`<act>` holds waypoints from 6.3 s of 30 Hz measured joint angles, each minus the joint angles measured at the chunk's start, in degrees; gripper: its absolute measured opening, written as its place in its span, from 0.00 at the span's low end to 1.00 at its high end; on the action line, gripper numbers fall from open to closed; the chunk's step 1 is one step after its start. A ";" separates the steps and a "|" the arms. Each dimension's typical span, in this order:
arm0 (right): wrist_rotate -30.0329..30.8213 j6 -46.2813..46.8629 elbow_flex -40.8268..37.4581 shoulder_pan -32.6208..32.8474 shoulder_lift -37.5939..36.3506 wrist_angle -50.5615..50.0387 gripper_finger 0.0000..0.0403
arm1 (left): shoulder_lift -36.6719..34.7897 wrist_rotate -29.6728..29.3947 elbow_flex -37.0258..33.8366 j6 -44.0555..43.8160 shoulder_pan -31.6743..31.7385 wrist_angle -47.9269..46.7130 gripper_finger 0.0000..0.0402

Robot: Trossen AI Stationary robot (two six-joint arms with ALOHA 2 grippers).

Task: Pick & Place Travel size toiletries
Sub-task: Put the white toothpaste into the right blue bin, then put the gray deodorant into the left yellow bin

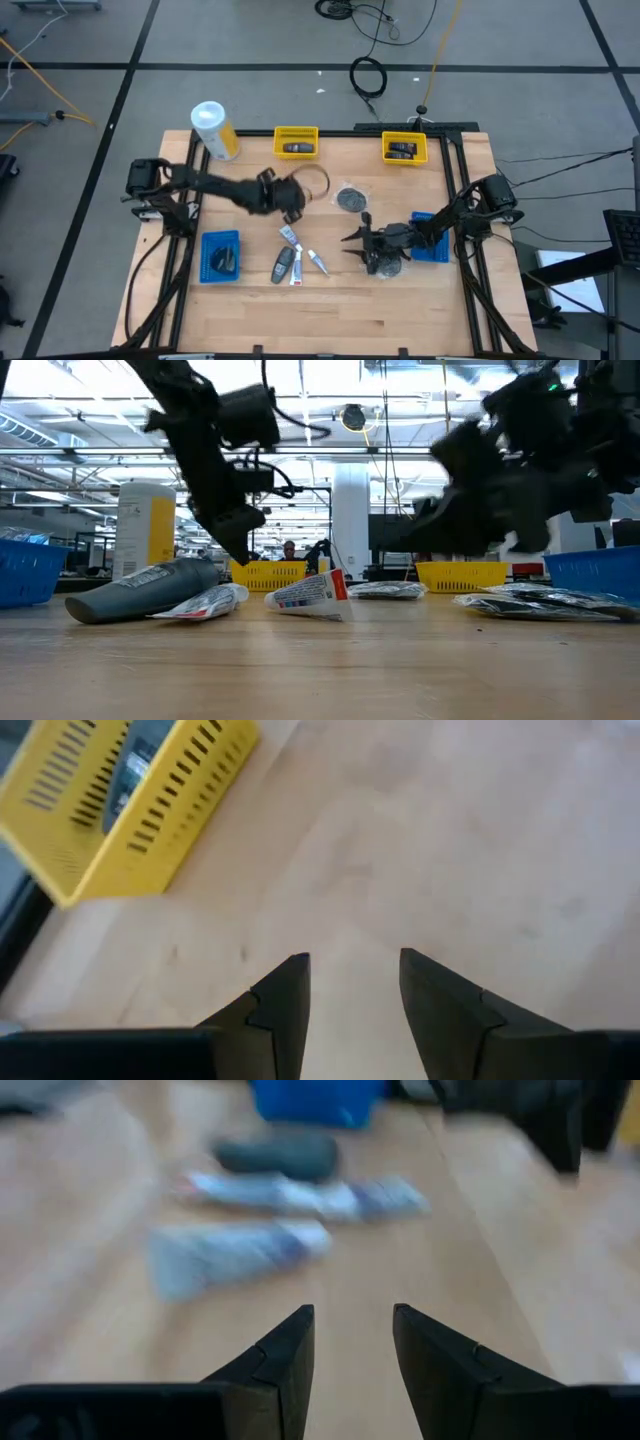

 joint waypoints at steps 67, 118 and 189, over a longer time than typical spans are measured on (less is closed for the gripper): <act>10.27 16.14 29.03 5.66 9.83 -43.95 0.19 | -10.45 -12.53 -22.15 1.64 -18.57 40.80 0.38; 8.06 95.45 6.03 20.16 -45.02 -120.15 0.26 | -10.38 -10.05 -22.13 -2.24 -20.96 40.67 0.38; 17.17 -5.86 -12.61 6.90 -20.65 6.95 0.42 | -11.87 8.62 -3.50 -53.68 -36.37 -14.19 0.81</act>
